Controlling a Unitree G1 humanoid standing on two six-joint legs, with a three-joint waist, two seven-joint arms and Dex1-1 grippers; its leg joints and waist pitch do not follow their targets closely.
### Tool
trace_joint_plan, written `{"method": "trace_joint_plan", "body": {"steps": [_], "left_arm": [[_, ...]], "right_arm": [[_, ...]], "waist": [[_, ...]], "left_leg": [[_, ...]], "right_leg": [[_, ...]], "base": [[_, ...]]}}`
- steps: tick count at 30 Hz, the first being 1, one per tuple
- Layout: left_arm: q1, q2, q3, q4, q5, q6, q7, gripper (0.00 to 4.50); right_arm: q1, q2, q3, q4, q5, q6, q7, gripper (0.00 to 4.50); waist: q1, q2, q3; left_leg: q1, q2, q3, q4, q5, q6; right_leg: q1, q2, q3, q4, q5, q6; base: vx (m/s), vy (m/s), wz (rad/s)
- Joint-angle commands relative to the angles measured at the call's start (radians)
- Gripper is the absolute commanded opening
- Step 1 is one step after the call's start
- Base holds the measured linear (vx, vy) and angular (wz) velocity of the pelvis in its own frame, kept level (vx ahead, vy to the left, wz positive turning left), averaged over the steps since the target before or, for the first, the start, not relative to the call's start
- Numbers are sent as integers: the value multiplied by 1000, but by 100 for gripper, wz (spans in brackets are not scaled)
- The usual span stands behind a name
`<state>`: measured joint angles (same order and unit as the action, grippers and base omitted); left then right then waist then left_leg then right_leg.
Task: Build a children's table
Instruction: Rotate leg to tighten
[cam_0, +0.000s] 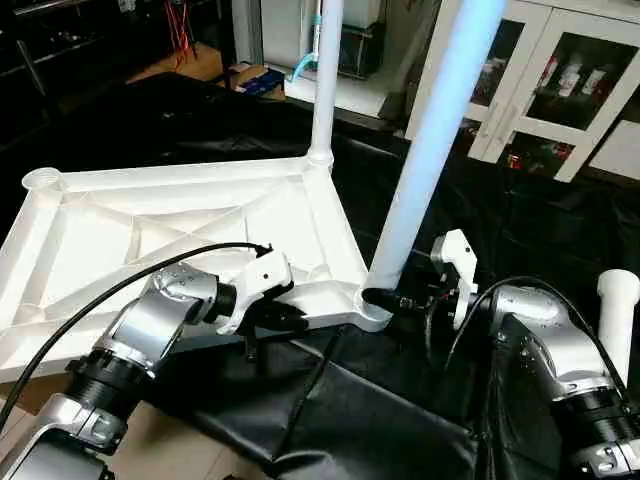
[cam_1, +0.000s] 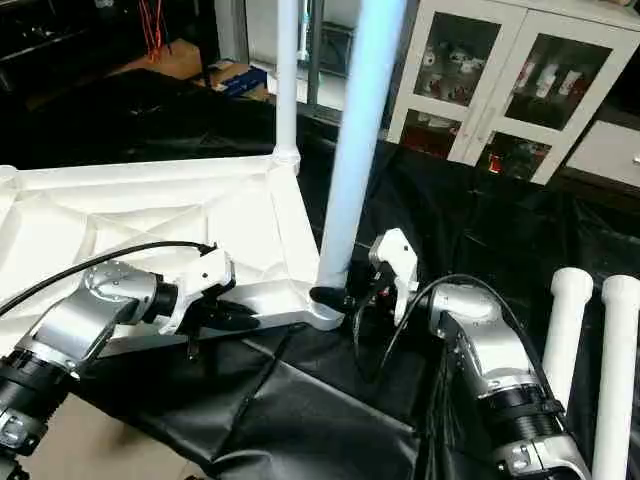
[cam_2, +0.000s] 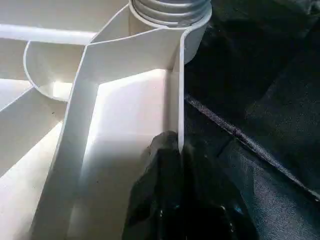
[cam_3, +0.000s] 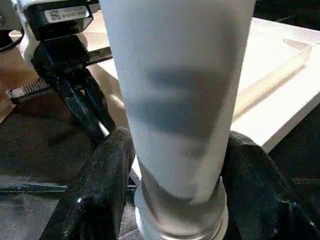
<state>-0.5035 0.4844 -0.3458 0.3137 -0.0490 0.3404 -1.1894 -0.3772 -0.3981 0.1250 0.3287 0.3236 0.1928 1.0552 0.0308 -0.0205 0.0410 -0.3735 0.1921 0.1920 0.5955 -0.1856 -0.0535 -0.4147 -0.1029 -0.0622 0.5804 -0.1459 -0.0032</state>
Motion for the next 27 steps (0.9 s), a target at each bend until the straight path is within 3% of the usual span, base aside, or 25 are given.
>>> {"method": "trace_joint_plan", "body": {"steps": [1,5,11,12,13,15,19,20,22,23,24,26,27], "left_arm": [[9,3,-13,-21,-13,5,-21,0],[13,0,-11,-28,-12,17,-19,0],[-17,-54,-1,16,25,82,102,0],[-43,-93,13,53,56,127,203,0],[-45,-97,15,57,59,132,213,0],[-92,-176,60,120,92,196,402,0],[-147,-279,103,194,92,170,560,0],[-165,-313,116,224,89,144,610,0],[-187,-351,130,255,84,118,661,0],[-201,-367,136,267,82,113,678,0],[-202,-367,136,267,82,115,677,0],[-204,-361,133,268,89,125,672,0],[-204,-355,131,268,93,127,670,0]], "right_arm": [[-11,12,-12,20,10,1,-9,233],[1,43,-10,46,-22,-4,-78,201],[-13,119,-15,135,-144,49,-384,194],[-25,164,-44,180,-187,82,-579,193],[-26,169,-47,185,-192,85,-600,193],[-37,242,-98,247,-253,85,-899,191],[-56,364,-160,309,-243,8,-1136,190],[-76,397,-165,344,-235,-14,-1179,189],[-107,436,-165,390,-230,-57,-1216,189],[-133,465,-176,410,-212,-125,-1217,189],[-137,469,-178,411,-207,-134,-1211,189],[-155,488,-190,408,-170,-164,-1148,189],[-160,494,-190,403,-158,-168,-1117,189]], "waist": [[-2,-1,-62],[-2,-1,-60],[-20,-3,-51],[-26,-1,-49],[-30,0,-47],[-41,-1,-45],[-50,5,-43],[-54,7,-42],[-63,17,-39],[-68,23,-37],[-71,26,-36],[-75,18,-40],[-74,14,-42]], "left_leg": [[16,35,-10,-78,-243,27],[16,34,-9,-78,-238,31],[18,32,-16,-88,-359,-29],[26,30,-18,-88,-391,-42],[26,29,-18,-88,-405,-54],[33,25,-27,-86,-472,-73],[51,19,-32,-79,-560,-62],[65,17,-38,-75,-604,-56],[60,24,-50,-91,-659,-56],[59,32,-54,-104,-709,-59],[58,39,-55,-117,-748,-60],[53,33,-52,-113,-731,-55],[44,25,-51,-106,-682,-49]], "right_leg": [[47,-34,35,-49,-224,-224],[46,-33,34,-49,-229,-225],[36,-32,33,-67,-420,-162],[28,-31,32,-74,-461,-150],[25,-30,31,-75,-483,-142],[20,-33,21,-93,-602,-91],[0,-27,2,-126,-661,-41],[-2,-22,-15,-138,-665,-28],[15,-20,-30,-138,-609,-27],[25,-17,-39,-133,-556,-35],[36,-17,-43,-123,-501,-45],[39,-31,-34,-123,-495,-59],[40,-44,-27,-127,-541,-58]], "base": [[0,0,0],[0,0,0],[0,0,0],[0,0,0],[-56,2,-1],[-60,7,-2],[-38,14,1],[-52,20,7],[0,0,0],[0,0,0],[0,0,0],[0,0,0],[0,0,0]]}}
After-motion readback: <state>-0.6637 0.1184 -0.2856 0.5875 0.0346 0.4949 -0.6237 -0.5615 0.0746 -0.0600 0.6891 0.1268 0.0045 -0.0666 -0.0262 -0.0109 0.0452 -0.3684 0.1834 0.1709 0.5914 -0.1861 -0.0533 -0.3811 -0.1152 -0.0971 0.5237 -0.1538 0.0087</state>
